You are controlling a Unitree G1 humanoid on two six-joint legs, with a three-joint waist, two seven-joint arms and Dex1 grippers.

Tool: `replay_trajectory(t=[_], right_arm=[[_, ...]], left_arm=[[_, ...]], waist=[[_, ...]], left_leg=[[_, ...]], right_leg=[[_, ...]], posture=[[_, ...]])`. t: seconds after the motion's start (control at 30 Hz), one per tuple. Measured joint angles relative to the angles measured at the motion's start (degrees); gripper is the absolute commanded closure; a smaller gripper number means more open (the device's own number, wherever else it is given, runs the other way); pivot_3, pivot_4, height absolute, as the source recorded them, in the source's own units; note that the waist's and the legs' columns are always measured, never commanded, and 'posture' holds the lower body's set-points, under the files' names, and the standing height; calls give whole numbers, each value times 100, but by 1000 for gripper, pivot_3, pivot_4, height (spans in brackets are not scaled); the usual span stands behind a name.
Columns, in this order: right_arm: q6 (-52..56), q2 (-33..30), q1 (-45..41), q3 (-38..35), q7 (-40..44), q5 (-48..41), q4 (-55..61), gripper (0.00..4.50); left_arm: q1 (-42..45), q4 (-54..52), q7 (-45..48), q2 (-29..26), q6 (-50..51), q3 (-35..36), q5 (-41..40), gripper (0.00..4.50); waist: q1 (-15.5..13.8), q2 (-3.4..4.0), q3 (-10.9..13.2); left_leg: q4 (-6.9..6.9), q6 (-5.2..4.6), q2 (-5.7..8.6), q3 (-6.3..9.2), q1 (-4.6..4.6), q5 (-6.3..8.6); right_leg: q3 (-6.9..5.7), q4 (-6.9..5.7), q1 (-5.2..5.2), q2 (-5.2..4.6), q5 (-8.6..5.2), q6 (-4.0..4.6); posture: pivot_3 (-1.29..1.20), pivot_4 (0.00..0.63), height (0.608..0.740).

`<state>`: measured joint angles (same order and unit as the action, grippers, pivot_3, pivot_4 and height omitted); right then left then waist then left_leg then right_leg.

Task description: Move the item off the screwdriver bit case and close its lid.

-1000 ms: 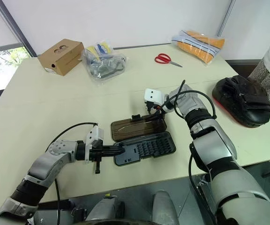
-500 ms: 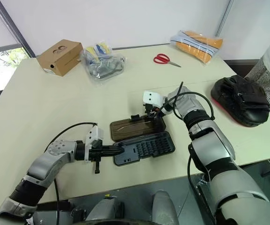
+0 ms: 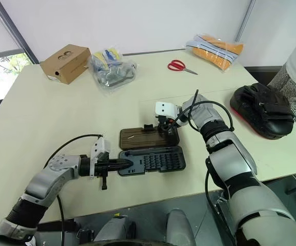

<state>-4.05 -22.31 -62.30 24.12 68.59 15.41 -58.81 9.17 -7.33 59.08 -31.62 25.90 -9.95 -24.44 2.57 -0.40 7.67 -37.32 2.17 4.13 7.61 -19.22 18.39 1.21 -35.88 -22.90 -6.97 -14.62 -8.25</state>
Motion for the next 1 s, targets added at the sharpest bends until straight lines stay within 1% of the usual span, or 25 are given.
replay_trajectory(t=[0.17,0.33,0.47,0.53,0.6,0.77,1.0], right_arm=[[-289,-171,229,129,-131,207,648,4472],[-246,-420,619,150,-261,386,1627,4472],[-198,-599,908,185,-376,554,2398,4472],[-196,-681,994,234,-449,676,2723,4472],[-200,-739,1060,258,-555,804,2975,4472],[-148,-862,1248,277,-764,1047,3616,4472],[151,-998,1398,259,-808,1206,4405,4472]], left_arm=[[98,-7,-65,10,654,427,-558,4500],[714,63,-168,6,1340,1150,-1319,4500],[1193,497,-336,95,1657,1616,-1728,4500],[1451,837,-479,168,1706,1787,-1755,4500],[1691,1167,-618,204,1696,1870,-1741,4500],[1953,1731,-682,252,1534,1869,-1591,4500],[2162,2299,-681,271,1251,1865,-1314,4500]], waist=[[-2,6,6],[-15,14,26],[-8,19,36],[-6,15,39],[-6,10,41],[-12,6,54],[-21,-6,82]], left_leg=[[1,4,1,1,-20,-2],[8,8,2,2,-31,-4],[23,39,3,5,-50,-21],[18,46,4,5,-83,-25],[5,64,7,3,-135,-35],[9,68,8,4,-139,-37],[9,68,9,4,-148,-37]], right_leg=[[8,-5,-30,4,0,0],[7,-2,-42,4,0,0],[7,8,-69,4,1,0],[7,10,-98,4,1,-1],[9,0,-151,2,6,3],[8,-4,-157,2,6,4],[7,-3,-164,2,6,4]], posture=[[0,150,740],[0,150,740],[0,150,740],[0,150,740],[0,150,740],[0,150,740],[0,150,740]])
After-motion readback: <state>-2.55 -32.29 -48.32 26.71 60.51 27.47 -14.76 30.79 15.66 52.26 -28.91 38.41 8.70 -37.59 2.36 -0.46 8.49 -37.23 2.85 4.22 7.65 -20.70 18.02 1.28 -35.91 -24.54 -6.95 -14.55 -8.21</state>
